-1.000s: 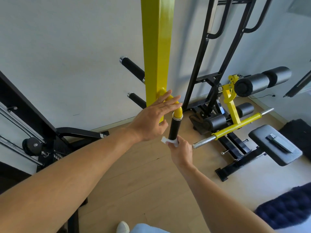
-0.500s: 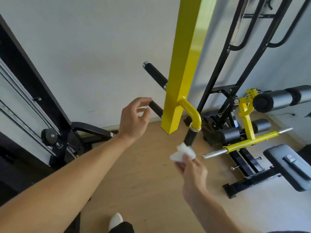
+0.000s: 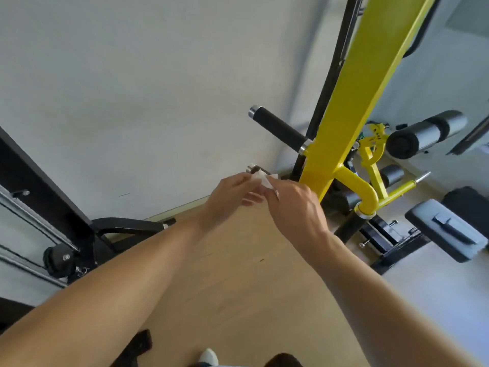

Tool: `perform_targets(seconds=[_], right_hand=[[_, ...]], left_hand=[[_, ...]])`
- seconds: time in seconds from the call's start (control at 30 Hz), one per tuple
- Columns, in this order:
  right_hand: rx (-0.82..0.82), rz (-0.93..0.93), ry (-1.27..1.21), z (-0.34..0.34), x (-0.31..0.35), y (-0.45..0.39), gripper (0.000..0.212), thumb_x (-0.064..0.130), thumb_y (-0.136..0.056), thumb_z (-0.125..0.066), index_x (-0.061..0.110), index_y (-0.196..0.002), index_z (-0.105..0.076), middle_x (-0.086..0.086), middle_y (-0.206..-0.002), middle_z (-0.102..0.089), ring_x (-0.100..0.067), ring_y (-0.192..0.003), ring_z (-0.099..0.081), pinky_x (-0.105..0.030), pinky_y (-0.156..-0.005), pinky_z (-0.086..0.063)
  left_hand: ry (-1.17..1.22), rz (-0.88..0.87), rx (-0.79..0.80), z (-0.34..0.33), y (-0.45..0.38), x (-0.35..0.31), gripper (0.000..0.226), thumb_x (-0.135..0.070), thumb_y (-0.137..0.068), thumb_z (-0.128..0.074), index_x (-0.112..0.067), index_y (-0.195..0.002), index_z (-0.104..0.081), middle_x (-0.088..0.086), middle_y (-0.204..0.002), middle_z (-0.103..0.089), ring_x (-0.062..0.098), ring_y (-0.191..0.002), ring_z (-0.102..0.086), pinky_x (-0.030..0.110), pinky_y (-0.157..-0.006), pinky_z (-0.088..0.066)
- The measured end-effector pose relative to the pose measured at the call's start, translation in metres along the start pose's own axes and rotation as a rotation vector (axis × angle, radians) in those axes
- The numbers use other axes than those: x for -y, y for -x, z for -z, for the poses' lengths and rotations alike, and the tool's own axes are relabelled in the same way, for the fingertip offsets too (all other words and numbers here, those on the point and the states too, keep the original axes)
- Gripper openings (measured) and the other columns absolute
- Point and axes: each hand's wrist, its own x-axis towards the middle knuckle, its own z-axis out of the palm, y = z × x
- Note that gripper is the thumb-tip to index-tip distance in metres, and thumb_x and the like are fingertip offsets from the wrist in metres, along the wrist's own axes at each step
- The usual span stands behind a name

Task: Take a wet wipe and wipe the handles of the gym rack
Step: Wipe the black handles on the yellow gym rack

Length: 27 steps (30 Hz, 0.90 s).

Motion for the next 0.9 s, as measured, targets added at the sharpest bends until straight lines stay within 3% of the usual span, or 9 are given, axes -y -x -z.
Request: perform_targets(seconds=[0.13,0.23,0.33,0.47,0.53,0.6,0.7,0.8,0.9], right_hand=[[-0.113,-0.119,-0.097,-0.012,0.005,0.001,0.029,0.029,-0.100,-0.054,0.020,-0.123,-0.070,-0.001,-0.122,-0.071,-0.021,-0.111,-0.065,-0.030,-0.088,-0.049],[-0.139,-0.143,-0.073,-0.021,0.007,0.001,0.043,0.031,-0.101,-0.056,0.020,-0.143,-0.054,0.001,-0.146,-0.056,-0.017,-0.132,-0.052,-0.027,-0.102,-0.043],[-0.067,-0.085,0.063,-0.027,0.004,-0.010,0.055,0.031,-0.101,-0.056,0.016,-0.152,-0.040,-0.002,-0.159,-0.038,-0.019,-0.140,-0.044,-0.030,-0.106,-0.041],[0.157,0.021,0.399,-0.040,0.001,-0.047,0.056,0.019,-0.102,-0.054,0.004,-0.152,-0.033,-0.014,-0.161,-0.028,-0.026,-0.148,-0.030,-0.033,-0.117,-0.032],[0.212,-0.038,0.456,-0.049,0.002,-0.060,0.052,0.018,-0.099,-0.060,0.005,-0.147,-0.042,-0.014,-0.148,-0.046,-0.027,-0.136,-0.048,-0.033,-0.106,-0.046],[0.265,-0.122,0.448,-0.055,0.002,-0.068,0.044,0.015,-0.097,-0.062,0.005,-0.138,-0.048,-0.013,-0.125,-0.059,-0.027,-0.115,-0.062,-0.036,-0.091,-0.055],[0.293,-0.221,0.579,-0.054,0.002,-0.076,0.042,0.018,-0.096,-0.062,0.007,-0.136,-0.054,-0.014,-0.120,-0.058,-0.028,-0.109,-0.058,-0.038,-0.089,-0.052],[0.285,-0.228,0.626,-0.052,0.002,-0.086,0.039,0.026,-0.096,-0.063,0.011,-0.132,-0.060,-0.013,-0.127,-0.055,-0.029,-0.117,-0.053,-0.038,-0.096,-0.047],[0.330,-0.201,0.486,-0.054,0.005,-0.091,0.029,0.017,-0.096,-0.065,0.009,-0.124,-0.064,-0.009,-0.112,-0.064,-0.024,-0.104,-0.063,-0.034,-0.091,-0.051]], left_hand=[[0.137,0.087,-0.019,0.000,-0.006,0.008,0.015,-0.021,-0.095,-0.064,-0.009,-0.090,-0.071,0.004,-0.084,-0.073,0.015,-0.077,-0.069,0.036,-0.083,-0.051],[0.256,0.280,0.087,-0.007,-0.007,0.011,0.027,-0.020,-0.091,-0.055,-0.016,-0.066,-0.066,0.002,-0.071,-0.068,0.018,-0.073,-0.064,0.035,-0.079,-0.048],[0.251,0.395,0.116,-0.011,-0.009,0.013,0.037,-0.020,-0.091,-0.046,-0.018,-0.056,-0.057,0.001,-0.063,-0.066,0.020,-0.070,-0.064,0.036,-0.077,-0.049],[0.188,0.447,0.051,-0.005,-0.020,0.014,0.035,-0.030,-0.097,-0.051,-0.013,-0.070,-0.064,0.002,-0.072,-0.072,0.021,-0.076,-0.068,0.035,-0.078,-0.051],[0.062,0.320,-0.154,0.001,-0.030,0.023,0.024,-0.027,-0.096,-0.054,-0.012,-0.094,-0.072,-0.001,-0.091,-0.075,0.018,-0.085,-0.068,0.032,-0.077,-0.049],[-0.235,0.087,-0.315,0.011,-0.040,0.032,0.037,-0.019,-0.095,-0.051,-0.021,-0.131,-0.060,-0.006,-0.126,-0.067,0.012,-0.109,-0.063,0.031,-0.090,-0.048],[-0.543,-0.156,-0.173,0.023,-0.055,0.031,0.066,-0.003,-0.093,-0.043,-0.028,-0.154,-0.037,-0.012,-0.159,-0.039,0.009,-0.146,-0.036,0.036,-0.119,-0.030],[-0.893,-0.307,0.042,0.027,-0.074,0.024,0.066,0.003,-0.095,-0.038,-0.022,-0.156,-0.036,-0.005,-0.164,-0.032,0.018,-0.154,-0.023,0.042,-0.125,-0.021],[-1.080,-0.417,0.103,0.030,-0.080,0.030,0.071,0.009,-0.090,-0.038,-0.019,-0.155,-0.038,0.000,-0.164,-0.033,0.025,-0.153,-0.026,0.045,-0.125,-0.019]])
